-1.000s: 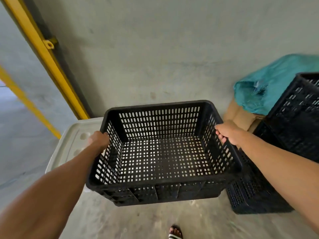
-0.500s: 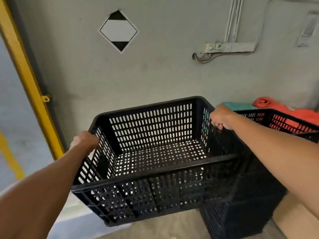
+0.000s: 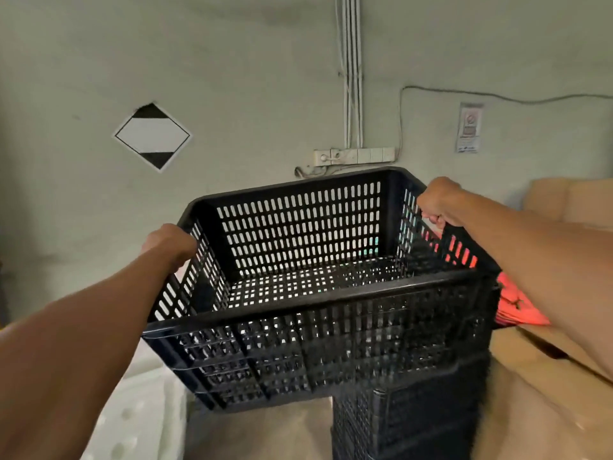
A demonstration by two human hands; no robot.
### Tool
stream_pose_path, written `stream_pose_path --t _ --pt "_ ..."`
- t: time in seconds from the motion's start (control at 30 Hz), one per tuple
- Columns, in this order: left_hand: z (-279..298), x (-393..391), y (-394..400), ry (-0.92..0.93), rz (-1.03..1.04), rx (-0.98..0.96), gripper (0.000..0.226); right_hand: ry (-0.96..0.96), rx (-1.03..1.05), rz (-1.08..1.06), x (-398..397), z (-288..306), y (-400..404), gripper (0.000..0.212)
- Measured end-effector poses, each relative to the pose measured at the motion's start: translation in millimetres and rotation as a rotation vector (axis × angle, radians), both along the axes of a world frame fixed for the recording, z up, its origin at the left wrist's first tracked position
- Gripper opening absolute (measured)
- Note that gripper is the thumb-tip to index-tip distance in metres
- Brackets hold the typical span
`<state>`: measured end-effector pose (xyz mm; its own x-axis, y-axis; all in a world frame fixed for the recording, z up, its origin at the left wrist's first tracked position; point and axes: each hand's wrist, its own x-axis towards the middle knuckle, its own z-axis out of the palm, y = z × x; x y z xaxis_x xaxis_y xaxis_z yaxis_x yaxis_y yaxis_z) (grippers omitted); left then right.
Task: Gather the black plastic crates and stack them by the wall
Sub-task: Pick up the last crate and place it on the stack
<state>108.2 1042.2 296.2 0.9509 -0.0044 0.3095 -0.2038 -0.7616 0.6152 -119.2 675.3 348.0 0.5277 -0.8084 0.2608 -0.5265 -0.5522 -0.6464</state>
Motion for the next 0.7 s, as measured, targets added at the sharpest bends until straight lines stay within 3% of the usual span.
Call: stream_pose_path --t 0.37,0.7 --pt "27 -46 -218 -0.01 -0.06 0.068 0.016 0.011 0.001 -0.028 -61 16 -216 0.014" --pt "53 -12 -340 0.045 -0.026 0.22 0.015 0.143 0.05 0.026 -1 14 -351 0.015"
